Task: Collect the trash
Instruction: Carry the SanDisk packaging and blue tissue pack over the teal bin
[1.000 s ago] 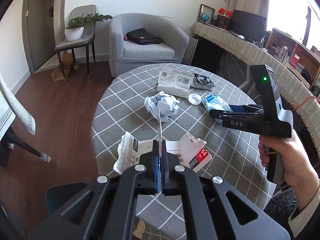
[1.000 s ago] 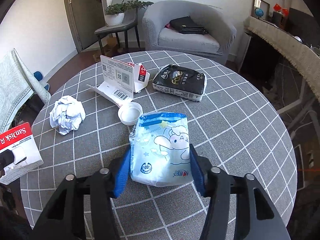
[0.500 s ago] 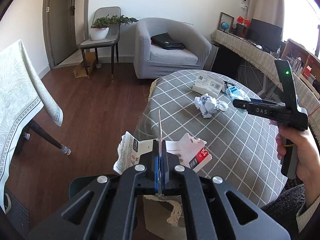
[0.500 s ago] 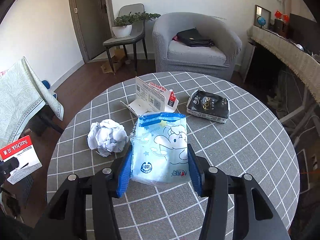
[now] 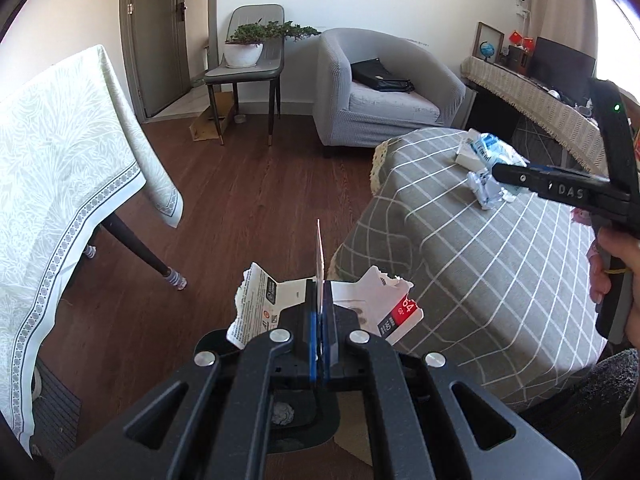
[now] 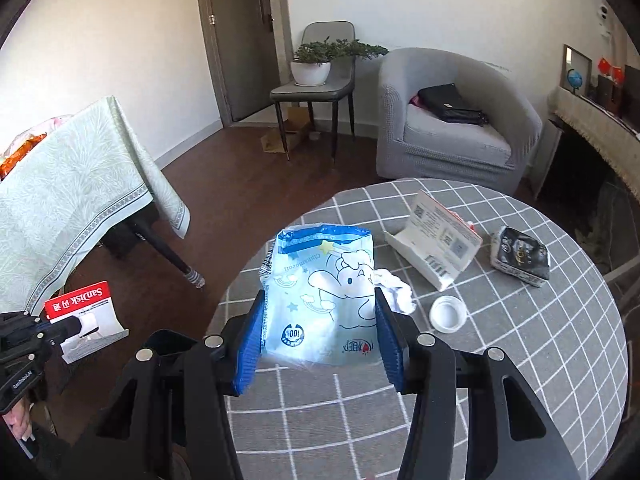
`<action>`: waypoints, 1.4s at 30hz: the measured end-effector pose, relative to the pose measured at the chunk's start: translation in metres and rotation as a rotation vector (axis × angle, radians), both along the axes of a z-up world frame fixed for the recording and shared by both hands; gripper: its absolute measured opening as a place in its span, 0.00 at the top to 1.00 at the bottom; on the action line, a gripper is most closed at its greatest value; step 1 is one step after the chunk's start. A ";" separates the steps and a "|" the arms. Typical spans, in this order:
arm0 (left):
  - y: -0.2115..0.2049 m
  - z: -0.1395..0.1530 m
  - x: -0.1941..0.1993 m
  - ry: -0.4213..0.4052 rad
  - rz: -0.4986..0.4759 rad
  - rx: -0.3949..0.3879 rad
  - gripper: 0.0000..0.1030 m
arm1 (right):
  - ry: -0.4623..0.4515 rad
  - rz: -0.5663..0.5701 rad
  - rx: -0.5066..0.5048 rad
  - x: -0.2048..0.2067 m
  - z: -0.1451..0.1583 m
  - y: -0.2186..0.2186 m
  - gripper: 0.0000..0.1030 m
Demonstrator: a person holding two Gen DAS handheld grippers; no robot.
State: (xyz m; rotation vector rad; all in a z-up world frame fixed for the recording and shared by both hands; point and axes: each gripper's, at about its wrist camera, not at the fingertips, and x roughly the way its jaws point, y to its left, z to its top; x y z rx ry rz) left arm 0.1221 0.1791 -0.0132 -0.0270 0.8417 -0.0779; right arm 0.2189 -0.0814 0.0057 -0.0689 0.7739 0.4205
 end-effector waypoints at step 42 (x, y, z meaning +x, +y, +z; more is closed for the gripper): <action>0.111 -0.151 -0.019 0.329 0.111 -0.005 0.66 | 0.195 0.413 -0.103 -0.043 -0.089 0.219 0.50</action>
